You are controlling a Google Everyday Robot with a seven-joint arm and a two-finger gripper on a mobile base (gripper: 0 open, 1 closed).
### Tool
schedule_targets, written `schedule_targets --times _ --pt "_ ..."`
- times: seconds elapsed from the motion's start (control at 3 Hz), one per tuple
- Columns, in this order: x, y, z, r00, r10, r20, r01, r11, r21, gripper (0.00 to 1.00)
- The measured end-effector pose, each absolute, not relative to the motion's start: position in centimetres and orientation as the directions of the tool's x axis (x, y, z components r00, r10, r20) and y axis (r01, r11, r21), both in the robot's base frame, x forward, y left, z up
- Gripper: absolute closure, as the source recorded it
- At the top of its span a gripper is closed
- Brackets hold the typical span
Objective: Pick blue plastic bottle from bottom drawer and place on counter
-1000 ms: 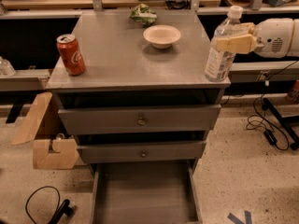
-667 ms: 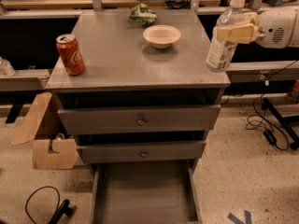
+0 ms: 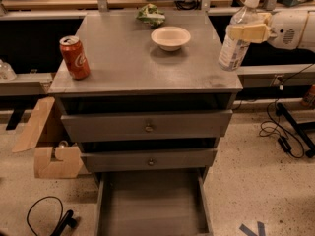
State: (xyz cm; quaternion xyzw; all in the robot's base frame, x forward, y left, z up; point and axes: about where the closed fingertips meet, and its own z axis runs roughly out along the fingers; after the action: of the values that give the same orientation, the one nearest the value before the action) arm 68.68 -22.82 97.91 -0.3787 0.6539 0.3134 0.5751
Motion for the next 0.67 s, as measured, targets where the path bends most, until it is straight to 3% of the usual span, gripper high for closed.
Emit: schedule_targets --times 0.67 --pt "72.2 -23.0 92.8 -0.105 -0.133 -0.985 -0.85 0.527 0.02 1.0"
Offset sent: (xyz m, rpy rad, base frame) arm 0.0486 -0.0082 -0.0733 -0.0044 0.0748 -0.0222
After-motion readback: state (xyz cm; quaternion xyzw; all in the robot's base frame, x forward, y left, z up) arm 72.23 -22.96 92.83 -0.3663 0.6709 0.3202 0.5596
